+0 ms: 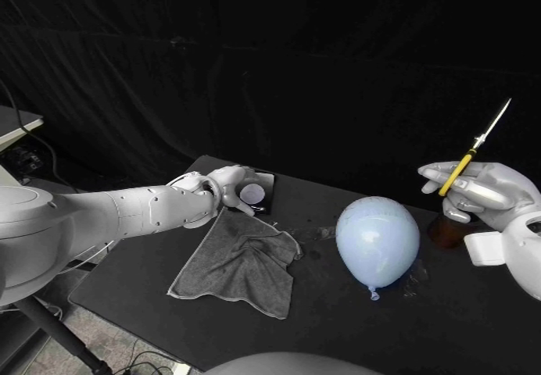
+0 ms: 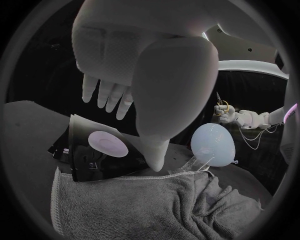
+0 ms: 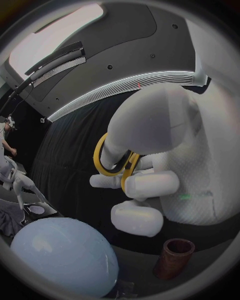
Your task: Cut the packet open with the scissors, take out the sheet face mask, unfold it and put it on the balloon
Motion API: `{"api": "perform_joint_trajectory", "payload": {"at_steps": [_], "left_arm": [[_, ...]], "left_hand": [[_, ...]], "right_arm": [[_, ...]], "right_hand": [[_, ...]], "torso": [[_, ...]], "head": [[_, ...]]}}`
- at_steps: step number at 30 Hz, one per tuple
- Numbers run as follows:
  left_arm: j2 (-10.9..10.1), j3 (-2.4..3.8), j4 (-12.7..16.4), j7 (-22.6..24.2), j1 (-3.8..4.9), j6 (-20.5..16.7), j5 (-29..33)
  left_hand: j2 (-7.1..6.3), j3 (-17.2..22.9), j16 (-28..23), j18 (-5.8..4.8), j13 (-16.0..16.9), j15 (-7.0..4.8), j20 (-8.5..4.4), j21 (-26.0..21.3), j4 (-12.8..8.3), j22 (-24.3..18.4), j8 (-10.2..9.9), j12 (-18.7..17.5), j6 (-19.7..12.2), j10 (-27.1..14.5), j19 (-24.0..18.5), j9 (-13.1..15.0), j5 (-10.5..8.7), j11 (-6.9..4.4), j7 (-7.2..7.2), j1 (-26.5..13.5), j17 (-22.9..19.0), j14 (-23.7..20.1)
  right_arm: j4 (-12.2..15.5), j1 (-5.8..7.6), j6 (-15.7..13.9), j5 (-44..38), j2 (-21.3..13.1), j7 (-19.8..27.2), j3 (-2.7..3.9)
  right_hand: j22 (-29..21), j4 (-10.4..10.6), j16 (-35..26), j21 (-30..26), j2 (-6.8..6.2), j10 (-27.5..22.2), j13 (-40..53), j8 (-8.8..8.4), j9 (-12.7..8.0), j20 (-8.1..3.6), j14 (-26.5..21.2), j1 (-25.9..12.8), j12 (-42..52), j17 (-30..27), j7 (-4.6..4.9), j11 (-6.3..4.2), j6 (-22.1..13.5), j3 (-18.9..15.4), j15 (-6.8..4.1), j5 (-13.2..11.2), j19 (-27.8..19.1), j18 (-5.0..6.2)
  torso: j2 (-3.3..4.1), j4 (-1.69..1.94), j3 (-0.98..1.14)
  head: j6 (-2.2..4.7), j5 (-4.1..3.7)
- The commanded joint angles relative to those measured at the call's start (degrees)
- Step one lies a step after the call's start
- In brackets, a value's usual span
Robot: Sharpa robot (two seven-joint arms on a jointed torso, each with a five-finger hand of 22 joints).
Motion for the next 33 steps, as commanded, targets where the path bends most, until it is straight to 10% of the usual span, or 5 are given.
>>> {"api": "perform_joint_trajectory", "payload": {"at_steps": [1, 25, 33], "left_arm": [[0.69, 0.06, -0.84, -2.44, -0.15, 2.84, -2.04], [3.42, 0.15, -3.01, -5.36, -0.36, 10.01, -0.05], [3.84, 0.15, -3.5, -6.26, -0.36, 10.96, 0.11]], "left_hand": [[0.14, -0.31, -0.06, 0.43, 0.03, 0.15, 0.01, 0.03, 0.01, 0.07, -0.18, -0.02, -0.12, -0.18, 0.39, 0.01, 0.22, 0.38, 2.63, -0.35, -0.02, -0.23], [0.59, 2.03, 1.08, 2.88, 0.38, 1.51, 0.07, 0.78, -0.01, 0.51, 0.29, 0.49, 0.97, 3.17, 2.61, 0.43, 0.3, 1.95, 3.98, -0.27, 1.09, 3.98], [4.82, 11.0, 2.72, 5.04, 0.81, 1.72, 0.33, 1.73, -0.15, 0.95, 2.28, 1.25, 6.27, 10.36, 5.41, 1.93, 0.05, 2.39, 4.19, 2.1, 2.56, 10.14]], "right_arm": [[0.19, 0.01, -0.09, -1.43, -0.01, 0.3, 0.05], [0.37, 0.01, 0.07, -2.71, -0.33, -0.22, 0.05], [0.56, 0.01, 0.39, -3.01, -0.36, -0.39, 0.05]], "right_hand": [[0.1, 0.18, -0.21, -0.2, 0.66, 13.98, 0.03, 0.19, 0.31, -0.14, 2.55, -0.13, 10.58, 0.1, -0.49, -7.33, 0.07, 0.05, -0.33, 0.17, 0.41, 0.36], [0.04, 0.16, -0.25, -0.27, 0.68, 13.98, 0.07, 0.21, 0.39, -0.15, 2.54, -0.1, 10.57, 0.0, -0.49, -7.33, 0.03, 0.05, -0.34, 0.17, 0.38, 0.37], [0.01, 0.12, -0.28, -0.33, 0.72, 14.01, 0.29, 0.26, 0.56, -0.17, 2.53, -0.05, 10.67, -0.08, -0.49, -7.33, -0.06, 0.05, -0.34, 0.17, 0.37, 0.38]], "torso": [[0.03, 0.0, -0.12], [-0.07, 0.07, 0.0], [-0.02, 0.08, 0.01]], "head": [[-0.1, -0.1], [-0.52, 0.07], [-0.54, -0.04]]}}
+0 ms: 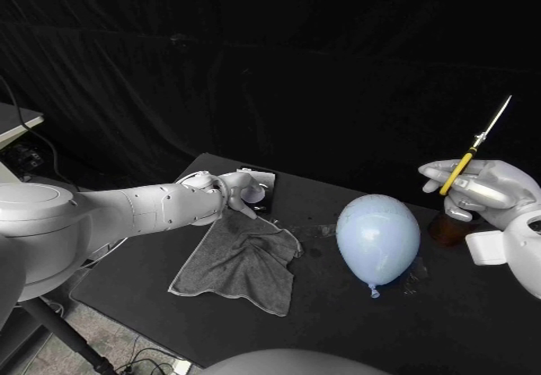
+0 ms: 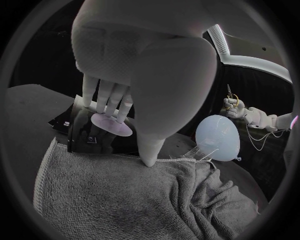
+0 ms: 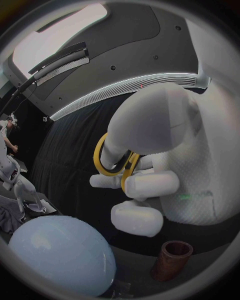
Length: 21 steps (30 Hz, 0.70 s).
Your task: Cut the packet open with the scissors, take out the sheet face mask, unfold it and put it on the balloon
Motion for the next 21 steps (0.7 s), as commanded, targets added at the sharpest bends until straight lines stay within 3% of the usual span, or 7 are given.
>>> {"api": "perform_joint_trajectory", "payload": {"at_steps": [1, 10, 21], "left_arm": [[0.2, -0.14, -0.18, -1.68, -0.2, 2.58, 0.61], [0.36, -0.13, -0.35, -1.94, -0.2, 2.46, 0.63], [0.32, -0.12, -0.21, -1.57, -0.21, 2.06, 0.14]], "left_hand": [[2.54, 3.71, 0.6, 1.1, 0.3, 0.07, 0.0, 0.62, -0.06, 0.17, 0.68, 0.31, 1.49, 2.51, 1.27, 0.43, 0.04, 0.22, 3.72, 0.62, 0.54, 2.24], [6.85, 11.73, 2.22, 1.63, 0.63, -0.04, 0.02, 1.93, -0.81, 0.56, 2.42, 0.5, 6.03, 9.32, 4.99, 1.73, -0.09, 0.08, 3.43, 3.39, 1.95, 9.08], [6.91, 14.95, 3.94, 2.2, 0.98, -0.65, -0.04, 3.42, -1.28, 0.92, 4.41, 0.93, 11.18, 17.5, 9.95, 2.96, -0.11, -0.74, 2.21, 4.45, 3.33, 16.51]], "right_arm": [[0.18, 0.02, 0.71, -1.07, -0.03, 0.15, 0.05], [0.37, 0.02, 0.97, -1.63, -0.13, 0.07, 0.05], [0.46, 0.01, 1.26, -2.46, -0.09, -0.06, 0.05]], "right_hand": [[0.06, 0.21, -0.28, -0.31, 0.44, 14.0, 0.28, 0.25, 0.23, -0.17, 2.49, 0.14, 10.67, -0.01, -0.38, -7.33, -0.15, 0.14, -0.4, 0.28, 0.38, 0.43], [0.06, 0.21, -0.28, -0.31, 0.44, 14.0, 0.28, 0.25, 0.23, -0.17, 2.49, 0.14, 10.67, -0.01, -0.38, -7.33, -0.15, 0.14, -0.4, 0.28, 0.38, 0.43], [0.06, 0.21, -0.28, -0.31, 0.44, 14.0, 0.28, 0.25, 0.23, -0.17, 2.49, 0.14, 10.67, -0.01, -0.38, -7.33, -0.15, 0.14, -0.4, 0.28, 0.38, 0.43]], "torso": [[0.05, -0.01, -0.01], [-0.01, 0.04, -0.05], [0.03, 0.03, -0.05]], "head": [[-0.06, -0.13], [-0.21, -0.18], [-0.2, -0.13]]}}
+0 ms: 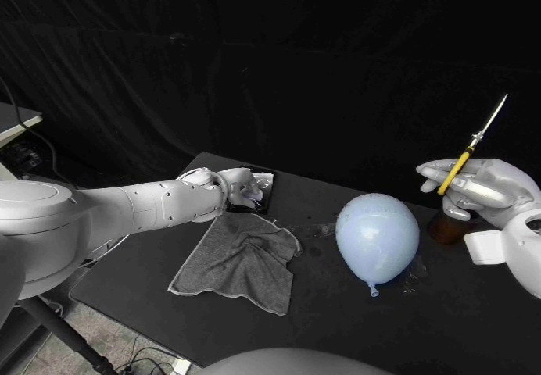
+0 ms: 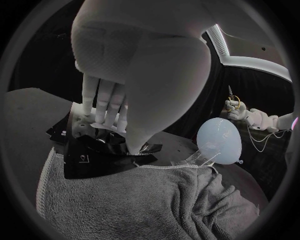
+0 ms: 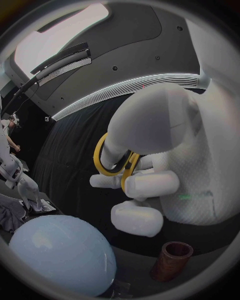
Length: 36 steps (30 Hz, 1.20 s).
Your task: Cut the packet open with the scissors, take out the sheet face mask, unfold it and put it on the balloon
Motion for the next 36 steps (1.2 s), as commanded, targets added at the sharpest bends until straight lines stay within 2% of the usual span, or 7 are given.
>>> {"api": "perform_joint_trajectory", "payload": {"at_steps": [1, 5, 13, 19, 23, 29, 36], "left_arm": [[0.08, -0.43, 0.1, -1.1, -0.69, 2.61, -0.12], [0.09, -0.43, 0.26, -0.69, -0.79, 2.44, -0.45], [-0.07, -0.44, 0.96, 1.47, -1.43, 0.41, -0.99], [-0.42, -0.44, 1.35, 4.33, -1.59, -2.91, -1.04], [-0.73, -0.42, 1.65, 6.27, -1.62, -4.81, -0.35], [-1.63, -0.19, 3.01, 8.98, -1.63, -6.99, 2.42], [-3.25, 1.0, 5.58, 11.27, -1.45, -8.81, 6.09]], "left_hand": [[-0.4, 0.38, 1.2, 0.93, 0.16, -0.06, 0.0, 0.35, -0.01, 0.05, 0.25, 0.1, 0.34, 1.09, 0.87, 0.06, 0.26, 0.03, 0.52, 0.54, 2.34, 1.03], [-0.77, 0.82, 1.57, 0.97, 0.28, -0.12, -0.04, 0.51, 0.05, 0.01, 0.74, 0.25, 1.37, 3.5, 1.74, 0.24, 0.27, -0.08, 0.09, 0.31, 2.66, 3.02], [-0.7, 4.06, 3.65, 1.22, 0.29, -0.46, -0.1, 3.35, 0.12, 0.88, 3.19, 1.19, 7.03, 9.98, 11.4, 1.03, 0.3, -0.56, -1.19, 0.56, 3.64, 9.95], [-0.54, 11.06, 4.77, 1.1, 0.11, -2.0, -0.04, 5.81, 0.24, 1.41, 5.11, 0.95, 11.26, 15.61, 19.98, 1.77, 0.34, -1.97, -1.89, 0.78, 4.1, 14.27], [-0.43, 16.84, 4.83, 0.87, 0.08, -2.83, -0.06, 6.19, -0.15, 1.27, 6.33, 0.13, 12.52, 18.61, 21.93, 2.64, 0.27, -2.73, -2.24, -0.82, 4.31, 16.34], [-0.17, 19.7, 4.45, 0.5, 0.08, -2.97, 0.01, 6.12, -0.67, 1.14, 6.98, -0.28, 12.37, 19.34, 22.5, 3.31, 0.3, -2.97, -2.14, -2.55, 4.36, 16.81], [-0.66, 21.63, 3.92, 0.09, 0.06, -2.84, 0.0, 5.85, -1.7, 1.02, 7.7, -0.37, 12.1, 19.17, 22.68, 4.03, 0.29, -2.92, -1.96, -4.09, 4.38, 16.81]], "right_arm": [[0.17, 0.01, 1.09, -1.44, 0.0, 0.23, 0.05], [0.25, 0.01, 1.14, -1.92, -0.03, 0.2, 0.05], [0.36, 0.01, 1.26, -2.6, -0.12, 0.18, 0.05], [0.35, 0.01, 1.33, -2.76, -0.14, 0.21, 0.05], [0.35, 0.01, 1.36, -2.83, -0.17, 0.2, 0.05], [0.29, 0.01, 1.4, -2.99, -0.21, 0.2, 0.05], [-0.04, -0.01, 1.4, -3.07, -0.13, 0.23, 0.04]], "right_hand": [[0.07, 0.28, -0.28, -0.3, 0.58, 14.01, 0.04, 0.38, -0.1, -0.17, 2.57, 0.28, 10.67, 0.04, -0.39, -7.32, 0.05, 0.22, -0.33, 0.29, 0.38, 0.45], [0.07, 0.28, -0.28, -0.3, 0.58, 14.01, 0.04, 0.38, -0.1, -0.17, 2.57, 0.28, 10.67, 0.04, -0.39, -7.32, 0.05, 0.22, -0.33, 0.29, 0.38, 0.45], [0.05, 0.24, -0.31, -0.35, 0.61, 14.04, 0.33, 0.43, 0.05, -0.19, 2.56, 0.32, 10.84, -0.02, -0.39, -7.32, -0.02, 0.22, -0.33, 0.29, 0.38, 0.46], [0.05, 0.24, -0.3, -0.35, 0.61, 14.09, 0.66, 0.45, 0.1, -0.19, 2.57, 0.32, 11.13, 0.02, -0.38, -7.32, -0.04, 0.21, -0.34, 0.29, 0.39, 0.46], [0.09, 0.24, -0.29, -0.3, 0.61, 14.12, 0.9, 0.45, 0.12, -0.19, 2.58, 0.31, 11.34, 0.06, -0.38, -7.32, -0.05, 0.2, -0.34, 0.29, 0.42, 0.44], [0.09, 0.24, -0.29, -0.3, 0.61, 14.12, 0.9, 0.45, 0.12, -0.19, 2.58, 0.31, 11.34, 0.06, -0.38, -7.32, -0.05, 0.2, -0.34, 0.29, 0.42, 0.44], [0.09, 0.24, -0.29, -0.3, 0.61, 14.12, 0.9, 0.45, 0.12, -0.19, 2.58, 0.31, 11.34, 0.06, -0.38, -7.32, -0.05, 0.2, -0.34, 0.29, 0.42, 0.44]], "torso": [[0.04, -0.03, -0.02], [0.03, 0.0, -0.01], [-0.01, -0.02, 0.0], [-0.01, 0.0, 0.01], [0.01, -0.03, -0.01], [0.0, 0.01, -0.03], [-0.06, 0.04, -0.04]], "head": [[-0.01, 0.1], [-0.04, 0.09], [-0.14, 0.08], [-0.04, 0.03], [0.04, 0.0], [0.28, -0.22], [0.73, -0.59]]}}
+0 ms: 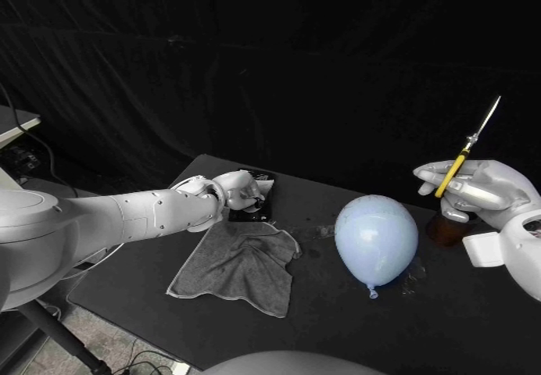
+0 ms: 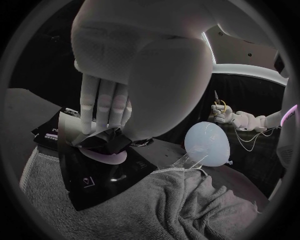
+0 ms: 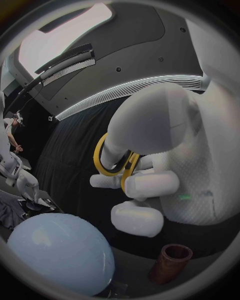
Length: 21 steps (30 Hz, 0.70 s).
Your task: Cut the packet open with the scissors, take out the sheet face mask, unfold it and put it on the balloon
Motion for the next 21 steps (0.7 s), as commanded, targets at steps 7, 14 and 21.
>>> {"api": "perform_joint_trajectory", "payload": {"at_steps": [7, 14, 21], "left_arm": [[-2.58, 1.96, 5.03, 4.95, 2.41, -2.06, 9.96], [-4.39, 3.14, 10.37, 6.8, 5.35, -1.39, 17.19], [-4.71, 3.52, 15.26, 10.89, 6.81, 1.34, 33.41]], "left_hand": [[-0.53, 1.55, -0.83, -1.15, -0.03, 0.25, -0.22, -0.5, -0.77, -0.3, 0.76, -0.29, -0.42, -0.06, -0.38, 0.77, 0.18, 0.29, 0.59, -1.59, -0.06, -0.05], [-0.6, 2.07, -1.02, -1.24, -0.02, 0.31, -0.24, -0.65, -1.18, -0.31, 0.95, -0.27, -0.61, -0.12, -0.46, 1.0, 0.17, 0.34, 0.77, -2.09, -0.04, -0.1], [-0.41, 3.01, -1.44, -1.37, -0.03, 0.45, -0.25, -0.89, -2.07, -0.31, 1.15, -0.28, -1.05, -0.31, -0.63, 1.3, 0.18, 0.46, 1.05, -2.55, -0.07, -0.41]], "right_arm": [[-1.09, -0.05, 0.93, -0.87, 0.34, 0.59, 0.04], [-2.81, -0.16, 0.99, -0.35, 0.91, 1.72, 0.04], [-4.41, -0.29, 1.3, 2.5, 1.56, 3.97, 0.04]], "right_hand": [[-0.05, 0.09, -0.35, -0.48, 0.43, 14.09, -0.34, 0.43, 0.16, 0.02, 2.59, 0.1, 10.94, -0.12, -0.35, -7.32, -0.11, 0.0, -0.46, 0.38, 0.11, 0.86], [-0.3, -0.01, -0.54, -0.9, 0.46, 12.92, -4.11, 0.48, 0.71, 0.03, 2.51, 0.2, 6.62, -0.48, -0.27, -7.24, -0.5, -0.03, -0.41, 0.38, -0.08, 0.93], [-0.62, -0.05, -0.75, -1.54, 0.54, 11.88, -4.71, 0.4, 1.62, 0.12, 2.46, 0.25, 4.42, -0.76, -0.05, -7.03, -1.12, -0.02, -0.25, 0.38, -0.34, 1.02]], "torso": [[-0.06, -0.02, 0.04], [-0.06, -0.09, 0.02], [-0.05, -0.1, 0.08]], "head": [[1.1, -1.13], [2.24, -2.78], [4.2, -5.85]]}}
